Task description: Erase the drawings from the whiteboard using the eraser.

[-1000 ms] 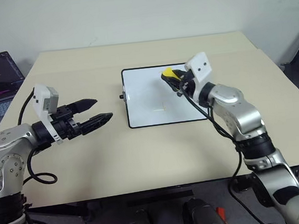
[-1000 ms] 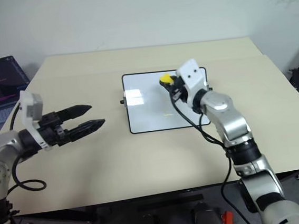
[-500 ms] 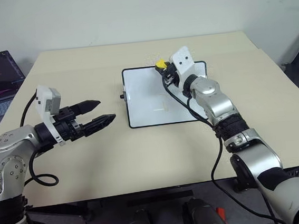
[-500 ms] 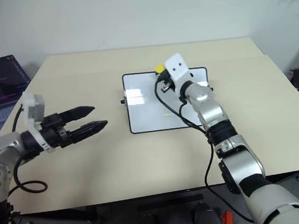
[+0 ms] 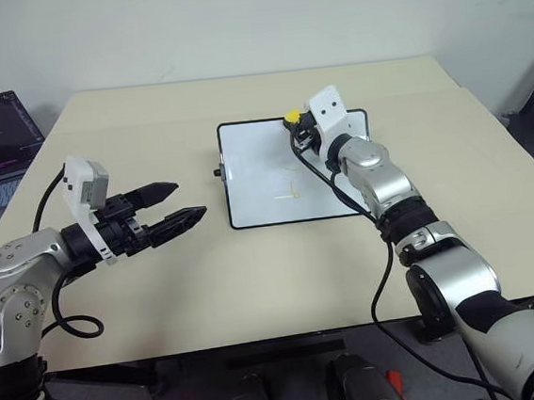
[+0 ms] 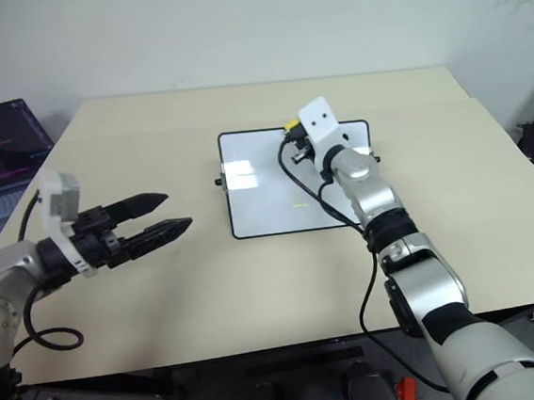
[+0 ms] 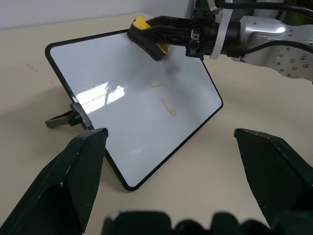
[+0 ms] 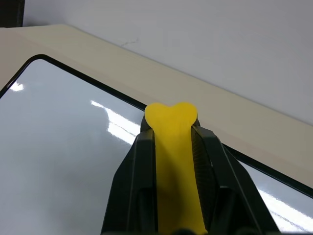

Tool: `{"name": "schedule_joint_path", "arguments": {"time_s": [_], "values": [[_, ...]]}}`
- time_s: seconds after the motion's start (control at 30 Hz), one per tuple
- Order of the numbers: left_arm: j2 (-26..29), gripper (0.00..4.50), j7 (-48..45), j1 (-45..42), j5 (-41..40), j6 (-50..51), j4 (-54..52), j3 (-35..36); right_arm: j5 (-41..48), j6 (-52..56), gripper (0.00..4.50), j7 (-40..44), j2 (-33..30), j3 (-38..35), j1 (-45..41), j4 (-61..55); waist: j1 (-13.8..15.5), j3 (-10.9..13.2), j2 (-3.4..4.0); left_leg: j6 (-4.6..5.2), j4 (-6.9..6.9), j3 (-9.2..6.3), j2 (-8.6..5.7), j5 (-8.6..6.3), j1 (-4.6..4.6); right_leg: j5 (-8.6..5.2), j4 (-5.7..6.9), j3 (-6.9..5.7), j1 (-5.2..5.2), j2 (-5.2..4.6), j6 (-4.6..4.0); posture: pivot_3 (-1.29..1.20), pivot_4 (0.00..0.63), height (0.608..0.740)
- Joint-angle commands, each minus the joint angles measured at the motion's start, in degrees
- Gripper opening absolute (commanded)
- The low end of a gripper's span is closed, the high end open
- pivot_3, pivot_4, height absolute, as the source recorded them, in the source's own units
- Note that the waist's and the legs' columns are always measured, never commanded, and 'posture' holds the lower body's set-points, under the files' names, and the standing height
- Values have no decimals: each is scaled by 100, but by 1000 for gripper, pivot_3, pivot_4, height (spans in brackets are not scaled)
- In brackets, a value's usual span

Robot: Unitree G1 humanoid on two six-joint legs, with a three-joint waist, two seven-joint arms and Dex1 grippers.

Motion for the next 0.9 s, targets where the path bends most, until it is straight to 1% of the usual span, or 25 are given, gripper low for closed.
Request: {"name": "schedule_joint_path", "arguments": {"time_s": [0.03, 0.5, 0.57, 0.63, 0.9], "values": [[72, 4500, 5, 3, -104, -29, -218, 204, -34, -29, 640, 38, 79, -38, -122, -45, -1, 0, 0, 0, 0, 0, 0, 0, 0, 0, 0, 0, 0, 0, 0, 0, 150, 740], [79, 4500, 4, 30, -107, -36, -227, 225, -123, 99, 472, 204, 461, 110, 199, -410, -3, 0, 0, 0, 0, -1, 0, 0, 0, 0, 0, -1, -1, 0, 0, 0, 150, 740], [79, 4500, 3, 28, -104, -37, -223, 221, -146, 127, 394, 217, 487, 114, 246, -481, -5, 0, 0, 0, -1, -2, 1, 0, 1, 0, 1, -1, 0, 1, 0, 0, 150, 740], [80, 4500, -1, 24, -95, -43, -213, 214, -152, 160, 15, 221, 507, 119, 285, -546, -4, 0, 0, 0, 0, -2, 1, 0, 1, 0, 2, -1, 0, 1, 0, 0, 150, 740], [74, 4500, -19, 9, -80, -57, -189, 184, -177, 164, 15, 116, 437, 60, 261, -526, -3, 0, 0, 0, 0, -3, 1, 0, 1, -1, 1, -2, 0, 1, -1, 0, 150, 740]]}}
